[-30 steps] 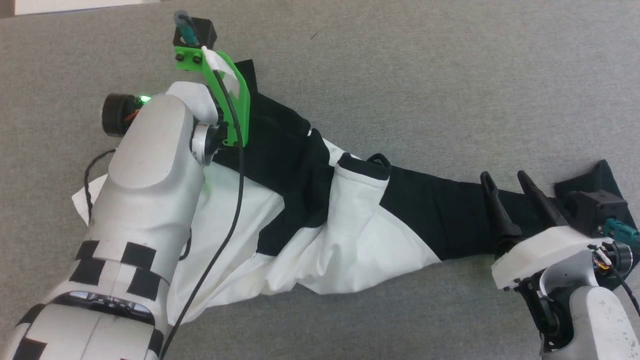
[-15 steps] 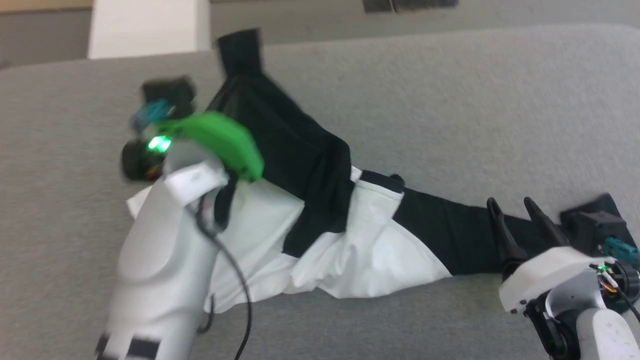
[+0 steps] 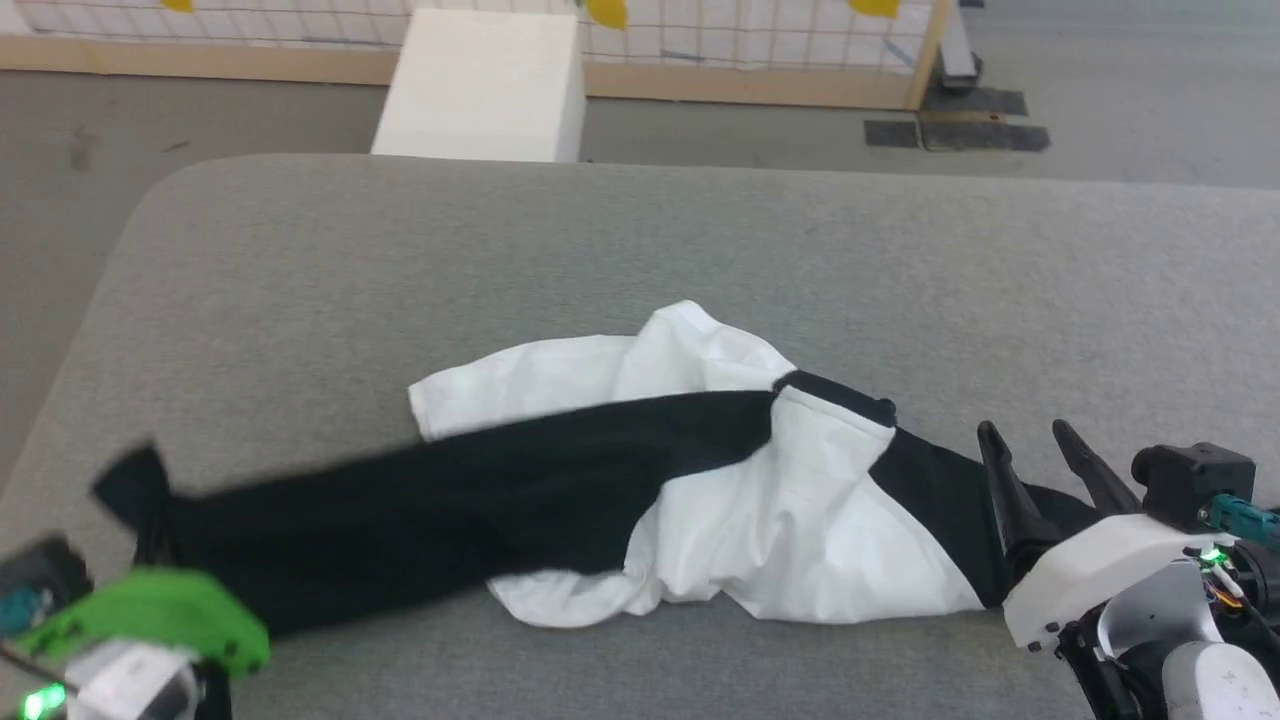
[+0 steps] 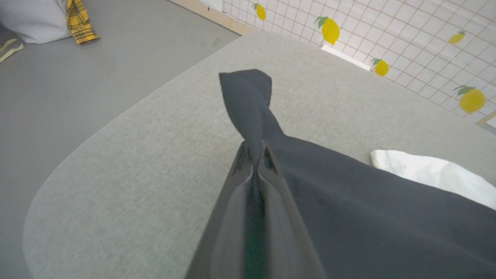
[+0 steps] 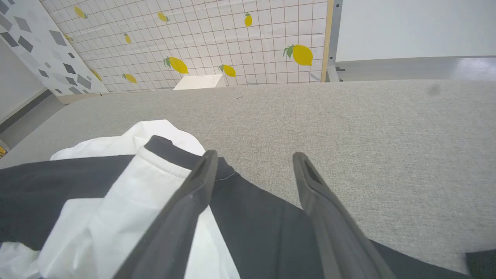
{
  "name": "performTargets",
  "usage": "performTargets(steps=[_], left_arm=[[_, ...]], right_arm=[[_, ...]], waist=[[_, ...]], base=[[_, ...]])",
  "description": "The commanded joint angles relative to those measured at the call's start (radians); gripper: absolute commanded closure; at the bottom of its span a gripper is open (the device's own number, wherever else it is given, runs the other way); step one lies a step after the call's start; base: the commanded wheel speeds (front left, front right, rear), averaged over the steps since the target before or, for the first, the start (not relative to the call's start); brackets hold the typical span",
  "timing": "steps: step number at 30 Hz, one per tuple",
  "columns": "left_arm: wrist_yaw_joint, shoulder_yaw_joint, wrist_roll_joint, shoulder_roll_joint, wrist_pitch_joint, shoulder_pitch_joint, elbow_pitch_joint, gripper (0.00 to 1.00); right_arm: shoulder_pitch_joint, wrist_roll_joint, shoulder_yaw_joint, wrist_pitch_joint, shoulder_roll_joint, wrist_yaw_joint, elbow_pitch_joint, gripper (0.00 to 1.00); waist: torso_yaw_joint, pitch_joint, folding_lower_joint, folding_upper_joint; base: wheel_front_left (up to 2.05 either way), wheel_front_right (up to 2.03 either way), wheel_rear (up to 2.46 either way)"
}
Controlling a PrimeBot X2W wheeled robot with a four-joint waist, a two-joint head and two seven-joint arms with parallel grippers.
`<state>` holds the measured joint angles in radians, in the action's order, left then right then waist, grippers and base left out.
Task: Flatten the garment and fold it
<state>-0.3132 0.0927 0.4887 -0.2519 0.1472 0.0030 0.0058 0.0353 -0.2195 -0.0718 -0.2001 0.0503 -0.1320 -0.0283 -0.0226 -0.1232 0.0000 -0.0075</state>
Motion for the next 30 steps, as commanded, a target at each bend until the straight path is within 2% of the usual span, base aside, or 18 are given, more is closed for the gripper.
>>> performTargets(steps=[1,4,5,6,7,10,14,20,25,30], left_arm=[[-0.009,0.007,0.015,-0.001,0.014,0.039,0.004,1.00],[0.000,0.001,0.042,0.016,0.038,0.080,0.034,1.00],[0.014,-0.005,0.058,0.027,0.040,0.083,0.045,0.88],[0.033,-0.013,0.071,0.035,0.035,0.082,0.057,0.25],[0.045,-0.019,0.078,0.042,0.030,0.079,0.068,0.00],[0.091,-0.054,0.082,0.058,-0.001,0.060,0.090,0.00],[0.161,-0.124,0.031,0.057,-0.087,0.015,0.086,0.00],[0.222,-0.251,-0.058,0.082,-0.164,-0.080,0.051,0.00],[0.259,-0.346,-0.081,0.116,-0.113,-0.175,0.081,0.00],[0.298,-0.433,-0.093,0.133,0.015,-0.285,0.187,0.00]], right_arm=[[-0.011,-0.004,-0.002,-0.004,0.000,0.001,-0.007,0.00],[-0.010,-0.003,-0.004,-0.009,0.000,0.001,-0.009,0.00],[-0.010,-0.003,-0.004,-0.010,0.000,0.001,-0.009,0.00],[-0.009,-0.003,-0.003,-0.012,0.000,0.001,-0.009,0.00],[-0.008,-0.003,-0.003,-0.012,0.000,0.001,-0.008,0.00],[-0.005,-0.006,0.001,-0.014,0.000,0.001,-0.005,0.00],[-0.004,-0.009,0.004,-0.013,0.000,0.001,-0.002,0.00],[-0.006,-0.010,0.004,-0.010,0.000,0.001,0.000,0.00],[-0.002,-0.013,0.007,-0.008,0.000,0.001,-0.001,0.00],[0.008,-0.018,0.018,-0.005,0.000,0.001,0.000,0.00]], waist=[[-0.015,0.008,0.0000,0.0072],[-0.017,0.003,0.0000,0.0072],[-0.017,0.002,0.0000,0.0072],[-0.017,0.000,0.0000,0.0072],[-0.016,0.000,0.0000,0.0072],[-0.012,0.000,0.0000,0.0072],[-0.004,0.003,0.0000,0.0072],[0.003,0.007,0.0000,0.0072],[0.014,0.002,0.0000,0.0072],[0.038,-0.012,0.0000,0.0072]], base=[[0.00,0.00,0.00],[0.00,0.00,0.00],[0.00,0.00,0.00],[0.00,0.00,0.00],[0.00,0.00,0.00],[0.00,0.00,0.00],[0.00,0.00,0.00],[0.00,0.00,0.00],[0.00,0.00,0.00],[0.00,0.00,0.00]])
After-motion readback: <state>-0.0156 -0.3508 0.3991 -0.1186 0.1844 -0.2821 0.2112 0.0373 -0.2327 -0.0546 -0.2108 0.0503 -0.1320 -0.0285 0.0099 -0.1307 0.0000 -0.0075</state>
